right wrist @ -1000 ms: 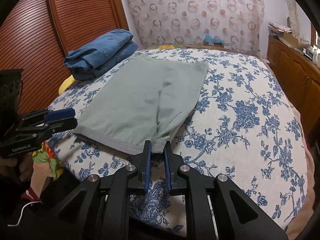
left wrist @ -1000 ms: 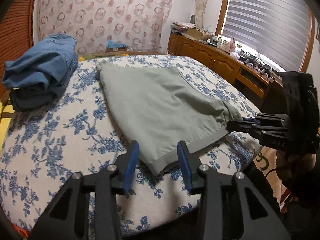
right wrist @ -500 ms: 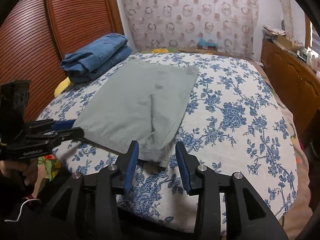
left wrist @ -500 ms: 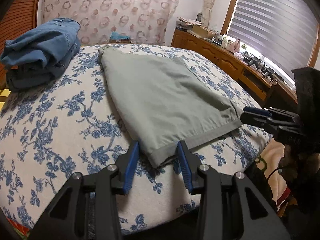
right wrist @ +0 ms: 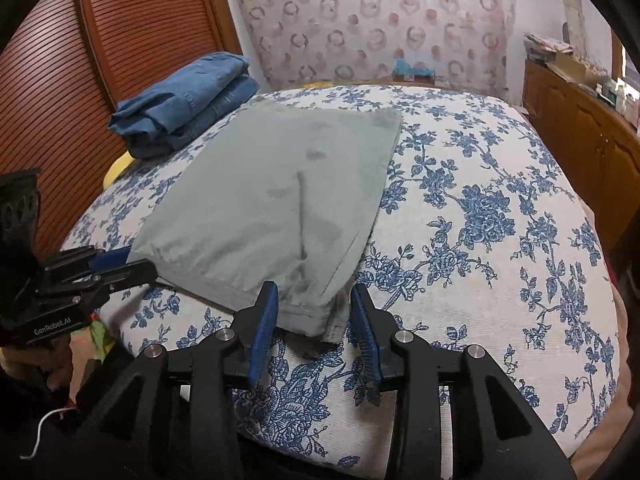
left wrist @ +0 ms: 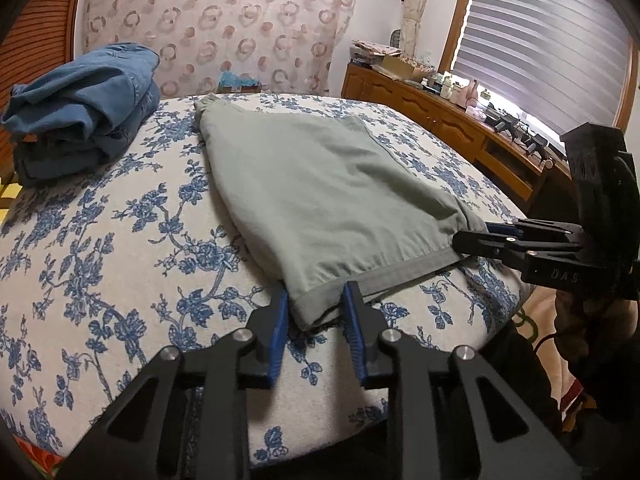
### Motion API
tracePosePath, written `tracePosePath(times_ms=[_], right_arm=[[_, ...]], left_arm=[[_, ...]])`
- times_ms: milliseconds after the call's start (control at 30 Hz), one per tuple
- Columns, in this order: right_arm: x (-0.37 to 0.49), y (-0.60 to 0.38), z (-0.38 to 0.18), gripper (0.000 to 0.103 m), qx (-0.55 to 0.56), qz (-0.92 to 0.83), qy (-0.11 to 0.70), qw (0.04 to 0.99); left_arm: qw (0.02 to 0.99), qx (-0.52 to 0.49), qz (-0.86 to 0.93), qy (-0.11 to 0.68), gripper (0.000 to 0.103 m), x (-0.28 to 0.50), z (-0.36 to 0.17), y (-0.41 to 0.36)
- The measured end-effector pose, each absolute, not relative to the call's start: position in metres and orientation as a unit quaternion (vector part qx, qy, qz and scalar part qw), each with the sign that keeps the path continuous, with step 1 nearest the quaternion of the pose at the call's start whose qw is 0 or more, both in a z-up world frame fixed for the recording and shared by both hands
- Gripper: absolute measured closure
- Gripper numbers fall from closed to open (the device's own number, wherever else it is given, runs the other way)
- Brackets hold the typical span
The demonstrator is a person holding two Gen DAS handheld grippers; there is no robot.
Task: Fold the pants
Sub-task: 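Close both grippers on the new folded edge of the garment, then fold the grasped edge over with both grippers and open them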
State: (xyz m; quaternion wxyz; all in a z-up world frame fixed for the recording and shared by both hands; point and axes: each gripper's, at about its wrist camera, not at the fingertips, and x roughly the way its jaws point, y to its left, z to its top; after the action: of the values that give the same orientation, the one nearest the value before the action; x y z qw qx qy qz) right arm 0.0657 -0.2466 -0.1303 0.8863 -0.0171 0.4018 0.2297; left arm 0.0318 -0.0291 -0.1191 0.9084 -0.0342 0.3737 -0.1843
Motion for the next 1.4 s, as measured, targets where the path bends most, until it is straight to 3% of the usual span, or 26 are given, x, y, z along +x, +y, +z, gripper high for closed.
tracePosePath(times_ms=[133,267,933,1400], right_arm=[[0.063,-0.243,-0.132,0.087,-0.023,0.244,0.398,0.884],[0.061,-0.242,-0.127,0.091,-0.028,0.253,0.392,0.884],[0.039,-0.252,-0.055,0.092,-0.003,0.282,0.315,0.906],[0.029,-0.255,-0.034,0.092,-0.008,0.286,0.29,0.913]], left_arm=[[0.911,-0.029,-0.185,0.368,0.093,0.031,-0.117,-0.029],[0.915,-0.029,-0.192,0.353,0.094,0.027,-0.105,-0.027],[0.936,-0.034,-0.22,0.274,0.094,0.004,-0.03,-0.021],[0.94,-0.02,-0.222,0.257,0.094,-0.006,-0.01,-0.027]])
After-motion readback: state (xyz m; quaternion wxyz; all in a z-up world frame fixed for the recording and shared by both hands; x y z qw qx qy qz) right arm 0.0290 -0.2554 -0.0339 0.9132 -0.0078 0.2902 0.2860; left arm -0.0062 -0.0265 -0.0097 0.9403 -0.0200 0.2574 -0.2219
